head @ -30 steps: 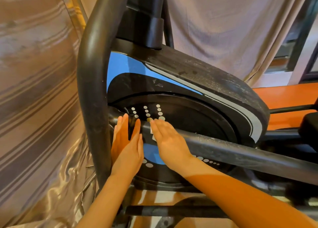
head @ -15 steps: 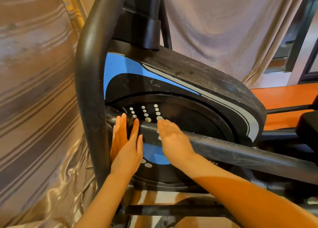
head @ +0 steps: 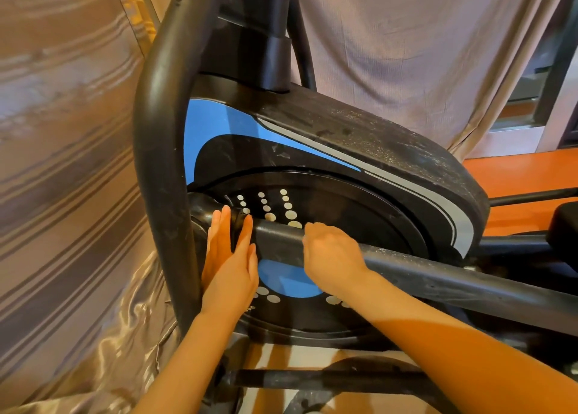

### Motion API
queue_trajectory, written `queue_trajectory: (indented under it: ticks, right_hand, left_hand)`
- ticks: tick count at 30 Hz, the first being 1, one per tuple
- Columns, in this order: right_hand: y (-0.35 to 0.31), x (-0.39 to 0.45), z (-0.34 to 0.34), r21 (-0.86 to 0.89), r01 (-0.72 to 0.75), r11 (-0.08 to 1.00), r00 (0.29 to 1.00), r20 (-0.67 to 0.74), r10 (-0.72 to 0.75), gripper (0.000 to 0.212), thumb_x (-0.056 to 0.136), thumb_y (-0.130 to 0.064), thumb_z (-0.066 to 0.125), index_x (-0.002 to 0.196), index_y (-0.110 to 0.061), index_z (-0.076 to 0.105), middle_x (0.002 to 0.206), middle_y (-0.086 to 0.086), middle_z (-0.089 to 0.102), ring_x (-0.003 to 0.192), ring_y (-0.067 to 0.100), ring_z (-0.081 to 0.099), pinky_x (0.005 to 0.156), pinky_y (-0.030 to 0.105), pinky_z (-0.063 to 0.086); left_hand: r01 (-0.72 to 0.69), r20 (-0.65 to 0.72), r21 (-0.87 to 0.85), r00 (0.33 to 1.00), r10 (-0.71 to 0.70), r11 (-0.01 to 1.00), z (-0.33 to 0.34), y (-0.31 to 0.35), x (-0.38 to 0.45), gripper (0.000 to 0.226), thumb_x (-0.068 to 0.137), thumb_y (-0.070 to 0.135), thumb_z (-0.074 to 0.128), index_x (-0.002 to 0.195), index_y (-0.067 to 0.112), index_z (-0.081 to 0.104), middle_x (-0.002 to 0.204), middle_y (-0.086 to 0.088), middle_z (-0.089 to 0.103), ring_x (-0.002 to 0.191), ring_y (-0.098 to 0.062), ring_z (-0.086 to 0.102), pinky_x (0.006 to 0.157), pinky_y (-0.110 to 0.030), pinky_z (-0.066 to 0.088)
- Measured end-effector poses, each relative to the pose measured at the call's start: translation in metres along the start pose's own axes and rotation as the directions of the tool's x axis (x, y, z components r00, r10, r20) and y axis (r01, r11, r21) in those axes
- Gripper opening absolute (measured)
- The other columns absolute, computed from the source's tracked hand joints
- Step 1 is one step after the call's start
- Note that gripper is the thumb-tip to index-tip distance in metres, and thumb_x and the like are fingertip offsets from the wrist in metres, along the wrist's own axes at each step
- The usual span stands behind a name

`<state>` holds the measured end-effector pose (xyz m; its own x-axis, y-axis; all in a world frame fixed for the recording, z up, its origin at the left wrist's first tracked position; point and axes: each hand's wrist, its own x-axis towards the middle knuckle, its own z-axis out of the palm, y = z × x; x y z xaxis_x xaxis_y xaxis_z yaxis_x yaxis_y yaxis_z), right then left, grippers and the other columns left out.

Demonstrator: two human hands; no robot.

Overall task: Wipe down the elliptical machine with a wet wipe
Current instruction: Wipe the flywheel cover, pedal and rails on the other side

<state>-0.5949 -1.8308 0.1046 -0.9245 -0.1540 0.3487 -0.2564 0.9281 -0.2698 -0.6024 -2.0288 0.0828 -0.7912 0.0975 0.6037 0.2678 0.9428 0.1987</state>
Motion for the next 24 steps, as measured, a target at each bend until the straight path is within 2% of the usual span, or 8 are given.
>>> queue_trajectory:
  ticks: [2, 3, 4, 6, 11, 15, 18, 24]
  right_hand:
    - [-0.018, 0.009, 0.015, 0.101, 0.114, 0.988, 0.992, -0.055, -0.109, 0.038, 0.088, -0.009, 0.060, 0.125, -0.006, 0.051, 0.113, 0.011, 0.060, 0.098, 0.026, 0.059, 0.074, 0.030, 0.045]
    - [-0.024, 0.011, 0.022, 0.123, 0.170, 0.978, 0.984, -0.071, -0.163, 0.052, 0.085, -0.004, 0.063, 0.134, -0.001, 0.048, 0.124, 0.017, 0.058, 0.111, 0.033, 0.058, 0.089, 0.036, 0.049]
    - [-0.025, 0.010, 0.027, 0.120, 0.213, 0.970, 0.976, -0.079, -0.205, 0.065, 0.082, -0.002, 0.066, 0.142, 0.003, 0.041, 0.137, 0.022, 0.051, 0.125, 0.039, 0.051, 0.106, 0.043, 0.041]
    - [-0.017, -0.003, 0.033, 0.057, 0.246, 0.968, 0.967, -0.075, -0.242, 0.077, 0.084, -0.004, 0.066, 0.150, 0.000, 0.027, 0.154, 0.021, 0.032, 0.143, 0.036, 0.030, 0.118, 0.045, 0.023]
    - [0.044, -0.057, 0.043, -0.182, 0.026, 0.983, 0.993, -0.112, -0.047, 0.070, 0.096, -0.042, 0.049, 0.150, -0.003, 0.028, 0.155, 0.019, 0.032, 0.142, 0.035, 0.032, 0.119, 0.046, 0.024]
    - [0.085, -0.086, 0.045, -0.166, -0.156, 0.974, 0.980, -0.146, 0.132, 0.069, 0.102, -0.048, 0.006, 0.146, -0.001, 0.032, 0.148, 0.022, 0.042, 0.136, 0.037, 0.042, 0.112, 0.045, 0.025]
    - [0.079, -0.081, 0.043, -0.114, -0.218, 0.969, 0.956, -0.227, 0.188, 0.057, 0.101, -0.039, 0.035, 0.138, 0.002, 0.049, 0.139, 0.022, 0.052, 0.128, 0.037, 0.051, 0.108, 0.045, 0.041]
    - [0.059, -0.054, 0.037, -0.199, 0.070, 0.978, 0.976, -0.187, -0.108, 0.053, 0.098, -0.027, 0.025, 0.142, -0.005, 0.045, 0.148, 0.015, 0.044, 0.137, 0.028, 0.042, 0.113, 0.042, 0.033]
  left_hand:
    - [-0.020, -0.011, 0.028, 1.000, 0.020, 0.999, 0.003, -0.002, 0.000, 0.050, 0.104, 0.035, 0.031, 0.151, 0.020, 0.039, 0.165, -0.005, 0.008, 0.151, -0.009, -0.012, 0.119, -0.033, 0.005]
    - [-0.025, -0.016, 0.039, 1.000, 0.026, 0.999, 0.005, -0.005, 0.001, 0.049, 0.105, 0.035, 0.033, 0.150, 0.019, 0.040, 0.165, -0.006, 0.009, 0.151, -0.010, -0.011, 0.119, -0.034, 0.008]
    - [-0.025, -0.019, 0.046, 0.999, 0.026, 0.999, 0.006, -0.006, 0.001, 0.050, 0.102, 0.035, 0.035, 0.150, 0.019, 0.041, 0.165, -0.007, 0.010, 0.151, -0.010, -0.011, 0.119, -0.036, 0.010]
    - [-0.021, -0.013, 0.064, 1.000, 0.022, 0.998, 0.006, -0.005, 0.002, 0.050, 0.102, 0.033, 0.037, 0.150, 0.017, 0.042, 0.164, -0.007, 0.011, 0.151, -0.009, -0.011, 0.119, -0.038, 0.013]
    - [0.034, -0.025, 0.174, 0.999, -0.030, 0.984, 0.000, 0.015, -0.001, 0.048, 0.103, 0.032, 0.043, 0.149, 0.016, 0.041, 0.163, -0.012, 0.013, 0.152, -0.028, 0.003, 0.122, -0.041, 0.002]
    - [-0.174, -0.031, 0.239, 0.982, 0.187, 0.955, 0.007, 0.043, -0.008, 0.057, 0.094, 0.036, 0.045, 0.145, 0.008, 0.043, 0.155, -0.019, 0.034, 0.147, -0.034, 0.026, 0.122, -0.047, 0.007]
    - [-0.342, 0.070, 0.189, 0.940, 0.335, 0.920, 0.028, 0.066, -0.018, 0.057, 0.097, 0.037, 0.039, 0.145, 0.006, 0.044, 0.156, -0.018, 0.034, 0.148, -0.032, 0.026, 0.121, -0.047, 0.016]
    - [-0.330, 0.061, 0.102, 0.944, 0.325, 0.939, 0.054, 0.071, -0.024, 0.059, 0.099, 0.035, 0.038, 0.150, 0.005, 0.035, 0.160, -0.017, 0.027, 0.151, -0.029, 0.016, 0.122, -0.043, 0.012]
